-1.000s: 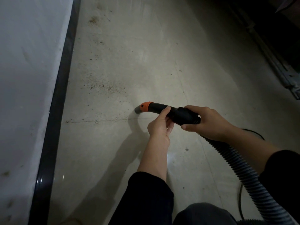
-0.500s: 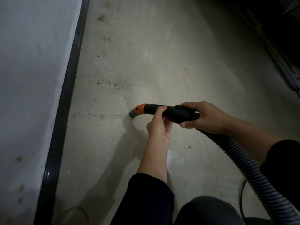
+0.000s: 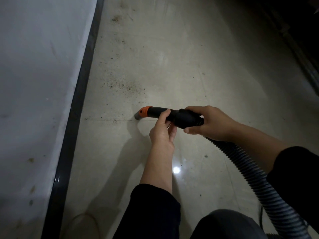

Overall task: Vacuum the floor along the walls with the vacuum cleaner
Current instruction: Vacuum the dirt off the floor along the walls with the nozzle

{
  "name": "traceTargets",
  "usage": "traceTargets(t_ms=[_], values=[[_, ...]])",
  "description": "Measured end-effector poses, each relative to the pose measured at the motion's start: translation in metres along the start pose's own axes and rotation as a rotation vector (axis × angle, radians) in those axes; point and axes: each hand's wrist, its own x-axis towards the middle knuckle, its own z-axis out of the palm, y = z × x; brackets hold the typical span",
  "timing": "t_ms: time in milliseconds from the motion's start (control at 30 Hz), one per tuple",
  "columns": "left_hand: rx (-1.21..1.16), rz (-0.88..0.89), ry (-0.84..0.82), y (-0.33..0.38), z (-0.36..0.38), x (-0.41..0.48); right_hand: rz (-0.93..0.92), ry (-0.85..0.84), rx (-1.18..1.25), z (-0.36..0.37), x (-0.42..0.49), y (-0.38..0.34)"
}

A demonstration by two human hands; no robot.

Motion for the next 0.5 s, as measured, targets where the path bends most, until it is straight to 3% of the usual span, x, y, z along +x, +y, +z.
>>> traceTargets(t_ms=[133,200,500], values=[[-0.003,-0.002,0.028,0.002,0.001,-0.01,0.003,-0.01,0.015,-0.002,0.002,-0.001],[-0.082,0.116,0.095,0.024,-0.029,-0.018,-0.098,-0.099,-0.004,0.016,0.013,-0.032],[-0.071,0.114,0.109,0.031,-0.035,-0.016,-0.118,-0.079,0.037,0.022,0.018,-0.038]])
